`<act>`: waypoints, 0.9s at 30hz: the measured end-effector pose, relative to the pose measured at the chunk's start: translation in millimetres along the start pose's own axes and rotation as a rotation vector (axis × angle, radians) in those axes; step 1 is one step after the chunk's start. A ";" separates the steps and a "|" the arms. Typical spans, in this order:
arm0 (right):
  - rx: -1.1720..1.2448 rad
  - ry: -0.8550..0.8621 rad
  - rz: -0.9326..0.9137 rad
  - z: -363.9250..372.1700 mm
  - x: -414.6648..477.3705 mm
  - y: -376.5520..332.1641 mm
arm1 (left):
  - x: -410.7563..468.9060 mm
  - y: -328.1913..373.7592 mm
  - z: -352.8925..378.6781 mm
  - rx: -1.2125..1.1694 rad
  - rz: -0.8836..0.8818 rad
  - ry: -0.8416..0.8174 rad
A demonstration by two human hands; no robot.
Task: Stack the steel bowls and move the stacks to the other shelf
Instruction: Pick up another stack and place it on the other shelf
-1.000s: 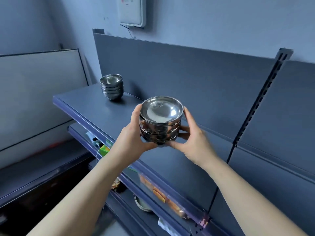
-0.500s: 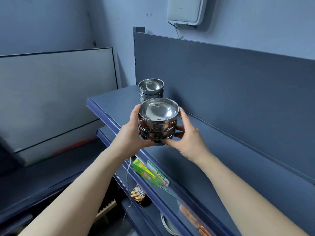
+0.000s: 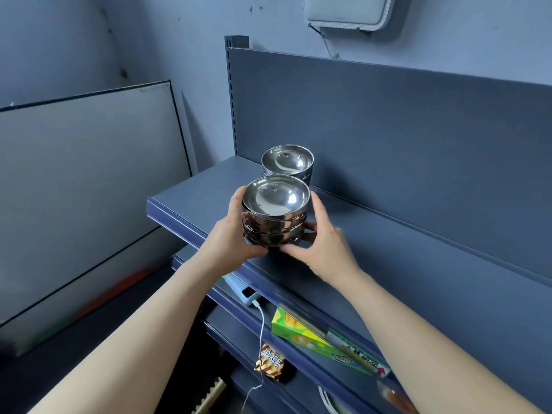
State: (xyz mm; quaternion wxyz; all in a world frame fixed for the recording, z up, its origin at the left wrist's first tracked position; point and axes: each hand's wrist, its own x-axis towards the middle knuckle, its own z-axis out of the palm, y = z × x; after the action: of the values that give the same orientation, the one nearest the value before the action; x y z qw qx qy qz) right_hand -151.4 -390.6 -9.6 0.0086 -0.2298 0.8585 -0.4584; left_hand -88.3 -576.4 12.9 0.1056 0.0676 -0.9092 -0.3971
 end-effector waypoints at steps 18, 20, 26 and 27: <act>-0.198 0.000 -0.026 -0.2 31.8 6.8 | 32.4 -16.2 4.8 -0.031 0.003 -0.027; -0.253 -0.017 -0.009 -1.5 30.8 4.6 | 32.9 -14.8 2.2 0.015 0.005 -0.038; -0.422 -0.013 0.007 -15.7 16.3 -16.4 | 24.3 9.4 -17.0 0.274 0.124 -0.009; -0.463 -0.010 0.009 -19.7 12.0 -21.4 | 22.4 15.4 -19.4 0.334 0.162 0.038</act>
State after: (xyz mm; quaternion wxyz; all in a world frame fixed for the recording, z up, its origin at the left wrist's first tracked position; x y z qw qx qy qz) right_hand -158.3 -390.1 21.0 -0.0380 -0.2242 0.9417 -0.2479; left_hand -105.8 -584.4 40.1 0.1417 0.0179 -0.9627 -0.2296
